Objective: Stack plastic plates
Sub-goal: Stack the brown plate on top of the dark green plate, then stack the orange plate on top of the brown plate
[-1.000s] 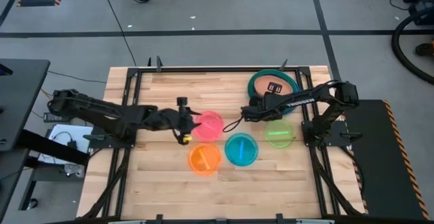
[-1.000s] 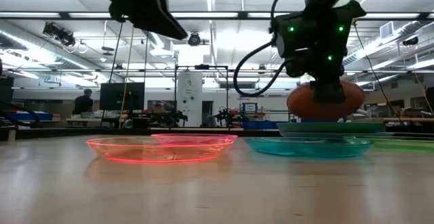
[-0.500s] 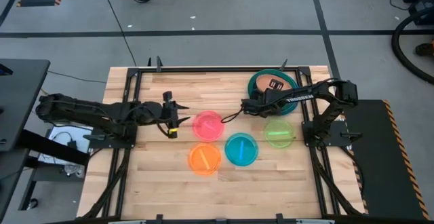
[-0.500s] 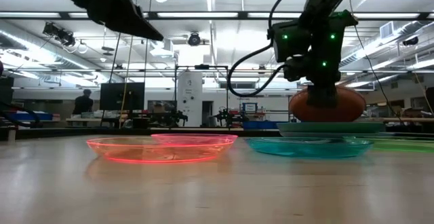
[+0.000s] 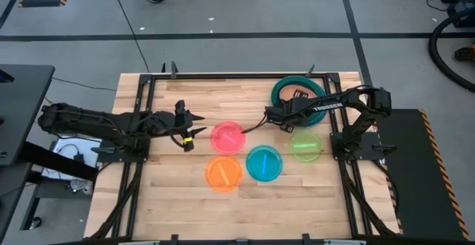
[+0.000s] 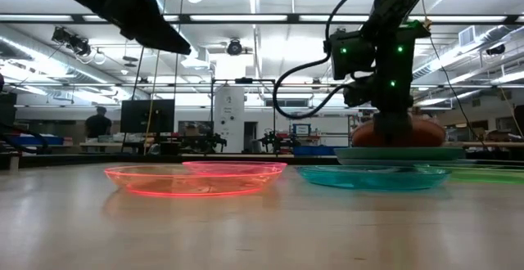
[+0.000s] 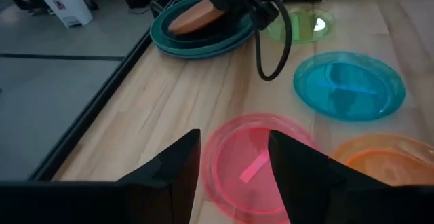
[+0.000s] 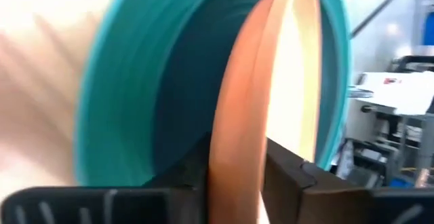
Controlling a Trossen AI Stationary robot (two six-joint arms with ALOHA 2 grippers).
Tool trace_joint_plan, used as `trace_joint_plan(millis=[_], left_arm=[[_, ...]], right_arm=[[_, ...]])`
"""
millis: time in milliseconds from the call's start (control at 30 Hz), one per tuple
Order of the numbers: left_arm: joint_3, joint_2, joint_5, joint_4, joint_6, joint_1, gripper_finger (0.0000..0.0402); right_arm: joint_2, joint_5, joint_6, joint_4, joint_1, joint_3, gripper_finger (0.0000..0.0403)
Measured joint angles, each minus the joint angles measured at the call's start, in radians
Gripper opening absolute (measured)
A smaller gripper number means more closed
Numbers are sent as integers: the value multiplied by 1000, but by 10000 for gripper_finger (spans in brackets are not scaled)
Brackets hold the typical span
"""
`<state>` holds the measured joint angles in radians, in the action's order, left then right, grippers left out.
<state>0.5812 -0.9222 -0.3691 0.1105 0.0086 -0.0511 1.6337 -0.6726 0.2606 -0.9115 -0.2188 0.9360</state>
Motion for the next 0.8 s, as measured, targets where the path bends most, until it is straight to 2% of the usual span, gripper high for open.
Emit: trace_joint_plan(millis=[233, 367, 567, 800], left_arm=[[0, 0, 1, 36, -22, -36, 181], [0, 0, 0, 45, -31, -45, 181], [0, 0, 0, 59, -56, -45, 181], [0, 0, 0, 118, -107, -45, 181]], right_arm=[[-1, 123, -2, -8, 10, 27, 196], [-3, 151, -22, -42, 22, 80, 227], [-4, 150, -28, -112, 24, 156, 250], [-5, 149, -23, -198, 24, 227, 254]])
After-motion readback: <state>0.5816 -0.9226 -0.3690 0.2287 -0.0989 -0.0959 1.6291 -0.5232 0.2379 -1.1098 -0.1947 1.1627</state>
